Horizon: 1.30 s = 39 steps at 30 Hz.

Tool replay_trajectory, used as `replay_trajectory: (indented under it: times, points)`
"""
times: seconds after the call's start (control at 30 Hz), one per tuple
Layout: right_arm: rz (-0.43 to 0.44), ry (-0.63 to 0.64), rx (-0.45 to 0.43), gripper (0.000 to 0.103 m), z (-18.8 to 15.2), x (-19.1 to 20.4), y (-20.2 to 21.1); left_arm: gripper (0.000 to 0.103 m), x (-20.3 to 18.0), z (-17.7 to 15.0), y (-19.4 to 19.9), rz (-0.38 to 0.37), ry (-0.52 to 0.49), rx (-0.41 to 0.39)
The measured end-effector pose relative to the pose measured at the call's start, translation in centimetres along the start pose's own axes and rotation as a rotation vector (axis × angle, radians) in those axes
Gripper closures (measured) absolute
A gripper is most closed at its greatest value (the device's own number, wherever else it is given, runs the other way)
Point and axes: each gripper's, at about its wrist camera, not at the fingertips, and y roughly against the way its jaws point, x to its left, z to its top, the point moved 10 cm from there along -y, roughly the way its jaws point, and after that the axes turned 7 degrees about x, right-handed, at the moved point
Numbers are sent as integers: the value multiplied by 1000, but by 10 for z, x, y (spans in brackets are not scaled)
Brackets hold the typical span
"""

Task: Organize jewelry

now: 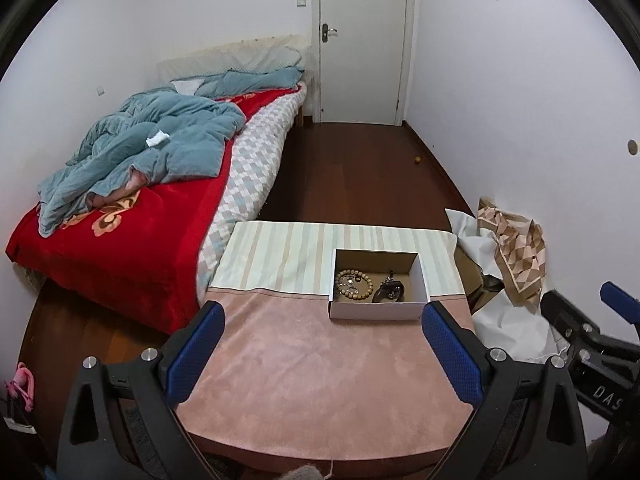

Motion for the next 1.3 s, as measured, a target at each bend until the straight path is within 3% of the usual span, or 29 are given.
replay_trajectory:
  times: [0.27, 0.47, 0.73, 1.3]
  points:
    - [-4, 2, -57, 0, -6, 2, 52, 2, -1, -10, 29, -7, -8, -7]
    - [6, 2, -49, 0, -10, 2, 62, 2, -1, -10, 31, 5, -10, -5]
    - [-3, -12, -8, 0, 2, -2, 34, 0, -4, 10, 12, 30, -5, 3]
    - [-52, -4, 83, 0, 39, 0, -50, 0, -5, 27, -61, 87, -7, 118]
